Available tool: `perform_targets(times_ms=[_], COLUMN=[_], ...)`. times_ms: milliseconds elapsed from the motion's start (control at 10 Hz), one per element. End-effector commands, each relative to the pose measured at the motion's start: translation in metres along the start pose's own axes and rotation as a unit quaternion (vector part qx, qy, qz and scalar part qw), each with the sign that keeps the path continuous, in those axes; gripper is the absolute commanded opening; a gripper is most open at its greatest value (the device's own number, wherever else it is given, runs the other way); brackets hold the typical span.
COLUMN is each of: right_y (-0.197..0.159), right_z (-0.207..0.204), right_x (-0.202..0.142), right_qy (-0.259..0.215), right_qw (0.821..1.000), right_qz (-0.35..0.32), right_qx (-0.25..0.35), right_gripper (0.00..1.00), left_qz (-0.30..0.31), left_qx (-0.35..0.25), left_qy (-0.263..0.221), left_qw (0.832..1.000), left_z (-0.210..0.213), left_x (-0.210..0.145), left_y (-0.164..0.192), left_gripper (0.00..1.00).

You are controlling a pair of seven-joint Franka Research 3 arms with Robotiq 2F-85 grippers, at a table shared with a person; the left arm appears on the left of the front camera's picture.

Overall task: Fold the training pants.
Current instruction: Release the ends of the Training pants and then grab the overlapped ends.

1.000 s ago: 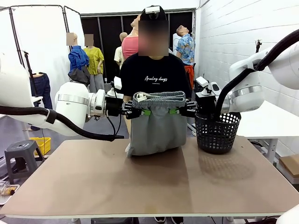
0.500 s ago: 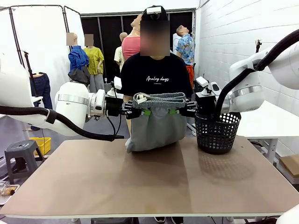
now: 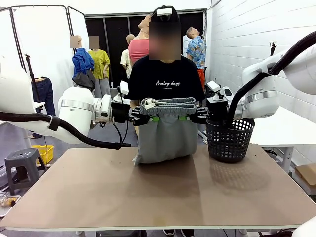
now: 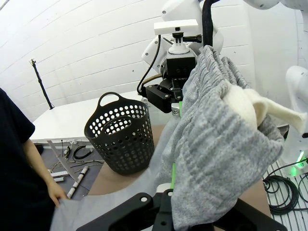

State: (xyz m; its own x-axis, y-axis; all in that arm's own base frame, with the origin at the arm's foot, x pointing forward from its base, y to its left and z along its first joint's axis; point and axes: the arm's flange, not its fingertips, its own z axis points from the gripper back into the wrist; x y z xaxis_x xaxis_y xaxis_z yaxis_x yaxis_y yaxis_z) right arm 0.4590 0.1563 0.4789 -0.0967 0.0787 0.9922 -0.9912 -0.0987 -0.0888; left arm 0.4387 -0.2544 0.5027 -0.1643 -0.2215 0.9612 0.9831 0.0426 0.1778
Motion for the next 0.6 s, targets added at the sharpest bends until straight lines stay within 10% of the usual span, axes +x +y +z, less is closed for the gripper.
perform_targets(times_ms=[0,500], right_y=[0.0015,0.0015], right_z=[-0.0004,-0.0004], right_x=[0.0014,0.0014], right_qy=[-0.006,-0.006], right_qw=[1.000,1.000], right_qz=[0.006,0.006], right_qx=[0.005,0.005], right_gripper=[0.00,0.00], left_qz=[-0.007,-0.007], left_qx=[0.010,0.010], left_qy=[-0.008,-0.008], left_qw=[1.000,1.000], left_z=[-0.0007,-0.0007], left_x=[0.0008,0.0008], left_y=[-0.0042,-0.0042], left_gripper=[0.00,0.00])
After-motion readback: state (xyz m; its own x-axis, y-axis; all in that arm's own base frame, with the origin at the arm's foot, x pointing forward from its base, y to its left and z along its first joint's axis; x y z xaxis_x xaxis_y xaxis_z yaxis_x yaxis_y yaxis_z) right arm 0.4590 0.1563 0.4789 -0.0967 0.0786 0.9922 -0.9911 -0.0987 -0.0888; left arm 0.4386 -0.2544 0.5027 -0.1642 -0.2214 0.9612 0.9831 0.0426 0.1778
